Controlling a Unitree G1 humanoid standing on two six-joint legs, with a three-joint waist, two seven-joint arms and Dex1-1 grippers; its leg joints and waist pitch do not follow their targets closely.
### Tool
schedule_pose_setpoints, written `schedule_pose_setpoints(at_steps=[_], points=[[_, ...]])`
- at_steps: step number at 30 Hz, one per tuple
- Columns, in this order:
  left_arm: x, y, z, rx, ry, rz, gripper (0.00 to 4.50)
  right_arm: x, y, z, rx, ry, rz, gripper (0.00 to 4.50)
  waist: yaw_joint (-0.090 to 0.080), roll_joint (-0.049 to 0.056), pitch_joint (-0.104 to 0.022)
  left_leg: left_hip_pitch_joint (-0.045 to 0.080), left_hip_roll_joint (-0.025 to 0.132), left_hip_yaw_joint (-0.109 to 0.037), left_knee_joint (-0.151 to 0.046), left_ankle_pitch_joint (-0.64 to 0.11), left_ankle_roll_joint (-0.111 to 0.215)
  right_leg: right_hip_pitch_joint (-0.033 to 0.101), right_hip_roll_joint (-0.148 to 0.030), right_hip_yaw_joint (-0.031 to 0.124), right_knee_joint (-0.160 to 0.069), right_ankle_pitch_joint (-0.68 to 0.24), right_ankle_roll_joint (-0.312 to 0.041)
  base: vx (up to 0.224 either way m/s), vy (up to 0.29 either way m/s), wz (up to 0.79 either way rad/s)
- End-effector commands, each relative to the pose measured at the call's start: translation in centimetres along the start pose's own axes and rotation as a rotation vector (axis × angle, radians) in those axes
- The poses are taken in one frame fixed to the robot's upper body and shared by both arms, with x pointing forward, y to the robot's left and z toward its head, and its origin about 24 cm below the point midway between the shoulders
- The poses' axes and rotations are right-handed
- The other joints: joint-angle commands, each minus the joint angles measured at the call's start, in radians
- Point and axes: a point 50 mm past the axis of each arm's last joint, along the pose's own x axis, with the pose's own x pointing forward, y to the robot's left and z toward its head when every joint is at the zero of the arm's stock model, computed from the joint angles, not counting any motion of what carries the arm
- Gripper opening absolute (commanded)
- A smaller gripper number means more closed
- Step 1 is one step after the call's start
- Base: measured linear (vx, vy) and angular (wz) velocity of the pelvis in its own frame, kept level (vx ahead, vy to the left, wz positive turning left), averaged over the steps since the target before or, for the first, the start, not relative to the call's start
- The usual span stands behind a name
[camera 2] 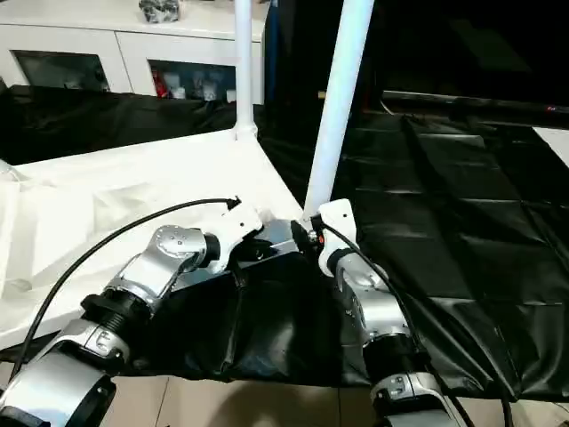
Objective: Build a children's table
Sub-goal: Rotate leg to tighten
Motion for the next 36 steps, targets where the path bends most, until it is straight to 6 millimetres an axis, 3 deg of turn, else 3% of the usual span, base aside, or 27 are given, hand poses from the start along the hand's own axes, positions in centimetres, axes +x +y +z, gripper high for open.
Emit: schedule_pose_setpoints(at_steps=[1,2,7,10,14,16,18,21,22,30,34,36], points=[[0.8,-1.7,0.1,0.017,-0.045,-0.118,0.0,0.3,2.5,1.0,-0.022,-0.052,0.217,3.79,0.01,-0.006,-0.048,-0.008,0.007,0.001,-0.071,-0.289,0.033,0.044,-0.042,0.028,-0.091,-0.288,-0.176,0.0,0.0,0.0],[0.4,-1.7,0.0,0.036,-0.059,-0.137,0.0,0.0,1.9,1.0,-0.027,-0.05,0.238,3.87,0.011,-0.011,-0.049,-0.011,0.008,0.002,-0.069,-0.272,0.046,0.047,-0.043,0.028,-0.088,-0.265,-0.183,0.0,0.0,0.0],[-1.3,-1.0,-0.4,0.078,-0.089,-0.205,0.0,-2.2,-0.4,0.9,-0.156,-0.007,0.377,4.01,0.022,-0.011,-0.049,-0.011,0.009,0.007,-0.064,-0.207,0.069,0.05,-0.043,0.028,-0.08,-0.196,-0.209,0.0,0.0,0.0],[-2.2,-0.8,-0.4,0.08,-0.106,-0.257,0.0,-3.5,-1.2,0.9,-0.211,0.03,0.484,4.01,0.032,-0.011,-0.049,-0.007,0.012,0.009,-0.063,-0.209,0.072,0.048,-0.043,0.029,-0.078,-0.194,-0.213,0.0,0.0,0.0],[-3.3,-0.9,-0.6,0.091,-0.11,-0.349,0.0,-5.1,-1.5,0.6,-0.273,0.115,0.664,4.01,0.032,-0.013,-0.047,-0.007,0.013,0.009,-0.065,-0.22,0.081,0.046,-0.044,0.027,-0.079,-0.207,-0.218,0.0,0.0,0.0],[-3.5,-1.0,-0.6,0.093,-0.109,-0.377,0.0,-5.3,-1.6,0.6,-0.285,0.129,0.69,4.01,0.032,-0.018,-0.045,-0.009,0.014,0.009,-0.065,-0.223,0.082,0.047,-0.045,0.028,-0.079,-0.225,-0.215,0.0,0.0,0.0],[-3.8,-1.2,-0.8,0.098,-0.102,-0.423,0.0,-5.2,-1.7,0.7,-0.295,0.138,0.705,3.66,0.032,-0.016,-0.046,-0.007,0.015,0.009,-0.066,-0.225,0.077,0.044,-0.047,0.027,-0.081,-0.244,-0.212,0.0,0.0,0.0],[-4.0,-1.4,-0.9,0.101,-0.093,-0.456,0.0,-5.1,-1.6,0.8,-0.301,0.151,0.731,3.63,0.03,-0.021,-0.047,-0.007,0.016,0.009,-0.066,-0.213,0.075,0.044,-0.045,0.027,-0.077,-0.216,-0.22,0.0,0.0,0.0],[-4.0,-1.4,-0.9,0.101,-0.093,-0.456,0.0,-5.1,-1.6,0.8,-0.301,0.151,0.731,3.33,0.031,-0.019,-0.047,-0.006,0.016,0.009,-0.065,-0.209,0.076,0.043,-0.045,0.027,-0.075,-0.208,-0.224,0.0,0.0,0.0],[-4.6,-1.7,-1.4,0.096,-0.079,-0.518,0.0,-5.4,-0.9,0.7,-0.254,0.167,0.837,2.8,0.034,-0.019,-0.047,-0.008,0.015,0.01,-0.064,-0.194,0.081,0.047,-0.046,0.026,-0.073,-0.191,-0.232,0.0,0.0,0.0],[-4.4,-1.6,-1.5,0.069,-0.092,-0.494,0.0,-5.4,-0.4,0.5,-0.204,0.146,0.836,2.7,0.035,-0.017,-0.047,-0.008,0.015,0.01,-0.064,-0.19,0.076,0.048,-0.046,0.026,-0.072,-0.187,-0.23,0.0,0.0,0.0],[-3.7,-1.2,-1.4,0.049,-0.084,-0.4,0.0,-4.9,0.0,0.3,-0.161,0.102,0.747,2.7,0.036,-0.016,-0.044,-0.007,0.015,0.01,-0.065,-0.196,0.07,0.044,-0.046,0.027,-0.076,-0.2,-0.224,0.0,0.0,0.0]])
